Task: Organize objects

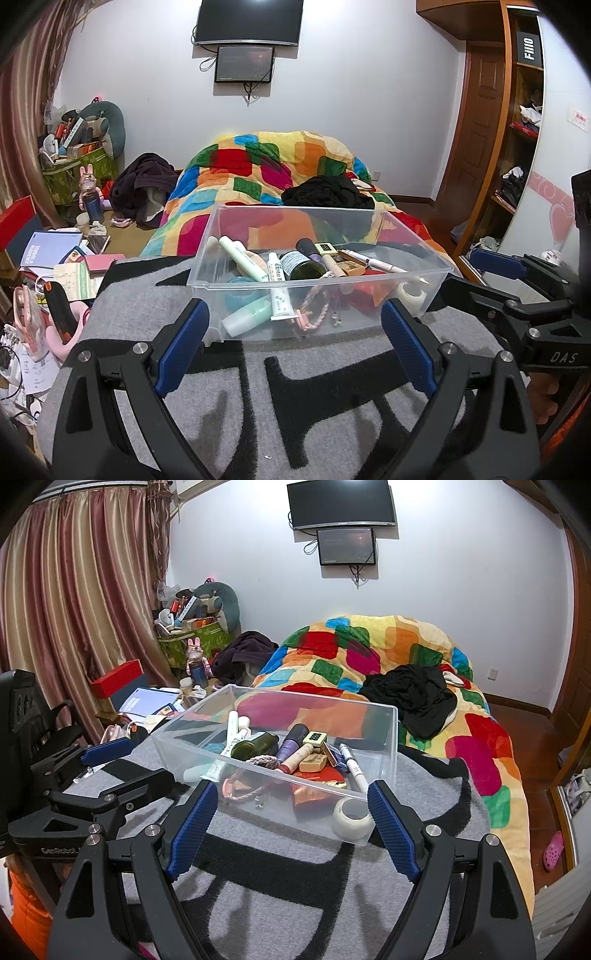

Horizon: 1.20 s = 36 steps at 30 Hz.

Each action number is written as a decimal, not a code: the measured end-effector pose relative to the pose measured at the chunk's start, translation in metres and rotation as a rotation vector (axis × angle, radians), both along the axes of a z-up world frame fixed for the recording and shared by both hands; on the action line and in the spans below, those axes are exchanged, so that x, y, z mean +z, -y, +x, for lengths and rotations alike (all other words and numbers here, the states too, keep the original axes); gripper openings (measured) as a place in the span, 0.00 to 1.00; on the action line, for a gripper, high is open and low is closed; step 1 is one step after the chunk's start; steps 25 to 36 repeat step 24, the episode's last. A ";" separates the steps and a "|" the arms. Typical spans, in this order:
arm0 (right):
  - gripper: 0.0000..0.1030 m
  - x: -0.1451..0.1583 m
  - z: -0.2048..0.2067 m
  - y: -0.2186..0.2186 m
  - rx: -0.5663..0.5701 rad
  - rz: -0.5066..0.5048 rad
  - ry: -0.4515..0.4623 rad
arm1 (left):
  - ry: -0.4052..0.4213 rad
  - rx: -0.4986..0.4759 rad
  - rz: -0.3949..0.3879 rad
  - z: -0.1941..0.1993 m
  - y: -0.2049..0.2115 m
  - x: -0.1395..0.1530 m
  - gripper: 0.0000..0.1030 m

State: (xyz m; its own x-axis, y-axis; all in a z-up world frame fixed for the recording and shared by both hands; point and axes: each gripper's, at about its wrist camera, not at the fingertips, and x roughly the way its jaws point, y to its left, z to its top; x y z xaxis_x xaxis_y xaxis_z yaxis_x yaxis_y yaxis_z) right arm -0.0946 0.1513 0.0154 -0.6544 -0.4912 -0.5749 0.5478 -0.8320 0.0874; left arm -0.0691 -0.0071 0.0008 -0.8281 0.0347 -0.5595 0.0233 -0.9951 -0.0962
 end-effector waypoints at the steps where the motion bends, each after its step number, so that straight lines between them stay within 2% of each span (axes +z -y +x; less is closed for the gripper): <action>1: 0.79 0.001 0.000 -0.001 -0.001 -0.002 0.000 | 0.003 -0.001 -0.003 0.000 0.000 0.000 0.92; 9: 0.79 0.004 -0.001 -0.001 0.000 -0.006 -0.002 | 0.006 -0.005 0.015 0.000 0.002 0.000 0.92; 20: 0.80 0.004 0.002 0.001 -0.003 -0.006 0.001 | -0.048 -0.002 -0.007 0.009 -0.005 0.009 0.92; 36: 0.80 0.004 0.002 0.002 -0.002 -0.007 0.001 | -0.042 -0.005 -0.008 0.010 -0.006 0.011 0.94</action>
